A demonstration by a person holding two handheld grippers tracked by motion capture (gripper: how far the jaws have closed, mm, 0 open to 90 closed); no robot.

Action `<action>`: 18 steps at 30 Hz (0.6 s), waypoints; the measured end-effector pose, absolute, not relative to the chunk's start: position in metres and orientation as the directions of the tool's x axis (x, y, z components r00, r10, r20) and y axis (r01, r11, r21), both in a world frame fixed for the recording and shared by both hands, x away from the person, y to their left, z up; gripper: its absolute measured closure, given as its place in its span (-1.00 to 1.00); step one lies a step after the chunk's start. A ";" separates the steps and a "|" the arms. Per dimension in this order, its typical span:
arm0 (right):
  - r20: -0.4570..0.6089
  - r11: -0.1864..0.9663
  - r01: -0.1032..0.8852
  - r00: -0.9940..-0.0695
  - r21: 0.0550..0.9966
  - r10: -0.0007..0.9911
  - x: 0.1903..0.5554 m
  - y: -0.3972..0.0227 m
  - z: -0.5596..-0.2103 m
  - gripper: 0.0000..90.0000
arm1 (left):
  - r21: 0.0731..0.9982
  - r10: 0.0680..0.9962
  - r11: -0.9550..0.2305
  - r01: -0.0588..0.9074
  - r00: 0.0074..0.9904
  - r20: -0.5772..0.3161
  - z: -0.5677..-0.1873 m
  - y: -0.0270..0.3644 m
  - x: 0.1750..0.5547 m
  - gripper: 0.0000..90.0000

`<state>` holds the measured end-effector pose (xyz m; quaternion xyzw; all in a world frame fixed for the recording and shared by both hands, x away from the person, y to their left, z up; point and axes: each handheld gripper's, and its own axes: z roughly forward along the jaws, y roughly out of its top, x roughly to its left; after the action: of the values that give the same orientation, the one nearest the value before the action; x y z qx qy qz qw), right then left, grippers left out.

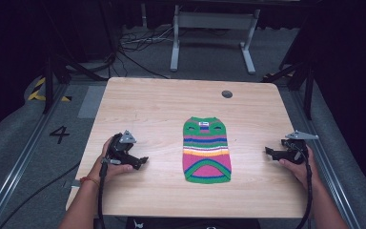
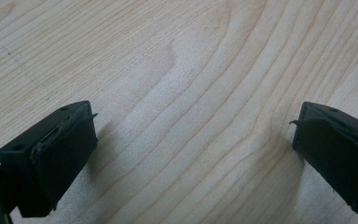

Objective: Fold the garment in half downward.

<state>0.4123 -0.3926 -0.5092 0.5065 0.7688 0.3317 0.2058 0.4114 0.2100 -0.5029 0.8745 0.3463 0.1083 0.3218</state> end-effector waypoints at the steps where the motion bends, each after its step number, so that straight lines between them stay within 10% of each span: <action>1: 0.020 0.267 0.642 -0.402 0.718 0.915 0.412 -0.393 -0.509 -0.66 | 0.638 0.675 -0.553 0.536 0.737 -0.034 -0.503 0.210 0.411 -1.00; 18: 0.022 0.254 0.648 -0.386 0.718 0.922 0.409 -0.395 -0.509 -0.65 | 0.663 0.713 -0.508 0.550 0.701 -0.034 -0.501 0.216 0.410 -0.72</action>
<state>0.4088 -0.3947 -0.5090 0.5138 0.7642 0.3300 0.2075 0.4098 0.2158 -0.5012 0.8598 0.3670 0.1224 0.3333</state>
